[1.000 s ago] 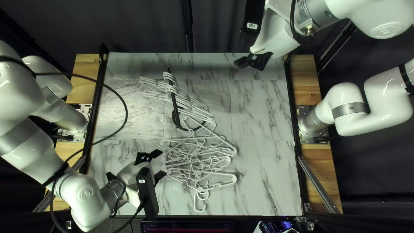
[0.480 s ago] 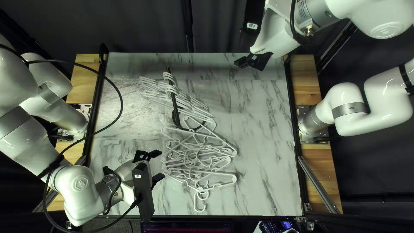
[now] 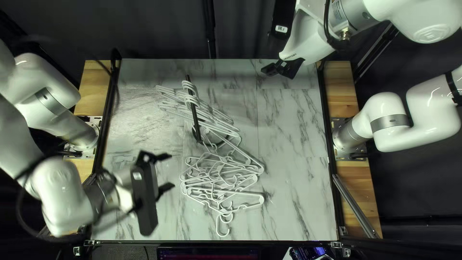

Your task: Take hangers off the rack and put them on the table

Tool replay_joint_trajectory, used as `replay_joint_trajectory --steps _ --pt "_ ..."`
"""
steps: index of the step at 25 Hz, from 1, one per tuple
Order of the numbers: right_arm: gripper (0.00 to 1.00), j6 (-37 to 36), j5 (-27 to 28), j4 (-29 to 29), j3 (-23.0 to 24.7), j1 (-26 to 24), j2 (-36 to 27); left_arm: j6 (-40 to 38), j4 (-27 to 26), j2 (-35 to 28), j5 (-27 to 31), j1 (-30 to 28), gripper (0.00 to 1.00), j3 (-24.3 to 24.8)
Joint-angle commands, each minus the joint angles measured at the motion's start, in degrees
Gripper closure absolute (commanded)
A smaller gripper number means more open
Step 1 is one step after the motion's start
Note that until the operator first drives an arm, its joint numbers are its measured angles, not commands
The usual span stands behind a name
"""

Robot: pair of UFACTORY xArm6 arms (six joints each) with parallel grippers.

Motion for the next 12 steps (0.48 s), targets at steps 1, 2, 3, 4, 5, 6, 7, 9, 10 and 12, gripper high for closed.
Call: replay_joint_trajectory --steps 1,2,3,4,5,6,7,9,10,12 --pt "0.0 0.0 0.0 0.0 0.0 0.0 0.0 22.07 -10.4 -14.39 -9.6 12.9 0.0 2.87" --pt "0.0 0.0 0.0 0.0 0.0 0.0 0.0 26.23 -13.13 -15.56 -10.7 15.16 0.0 2.06" --pt "0.0 0.0 0.0 0.0 0.0 0.0 0.0 32.89 -17.97 -17.33 -12.6 18.82 0.0 1.04" --pt "0.0 0.0 0.0 0.0 0.0 0.0 0.0 37.6 -21.65 -18.57 -13.3 21.48 0.0 -0.03" --pt "0.0 0.0 0.0 0.0 0.0 0.0 0.0 39.92 -23.65 -19.2 -13.27 22.74 0.0 -0.88" --pt "0.0 0.0 0.0 0.0 0.0 0.0 0.0 42.85 -26.53 -20.3 -12.85 24.14 0.0 -2.18" --pt "0.0 0.0 0.0 0.0 0.0 0.0 0.0 43.73 -27.56 -20.93 -12.29 24.38 0.0 -2.87" --pt "0.0 0.0 0.0 0.0 0.0 0.0 0.0 42.91 -27.64 -22.33 -10.76 23.36 0.0 -3.62" --pt "0.0 0.0 0.0 0.0 0.0 0.0 0.0 42.91 -27.64 -22.33 -10.76 23.36 0.0 -3.62" --pt "0.0 0.0 0.0 0.0 0.0 0.0 0.0 42.91 -27.64 -22.33 -10.76 23.36 0.0 -3.62"
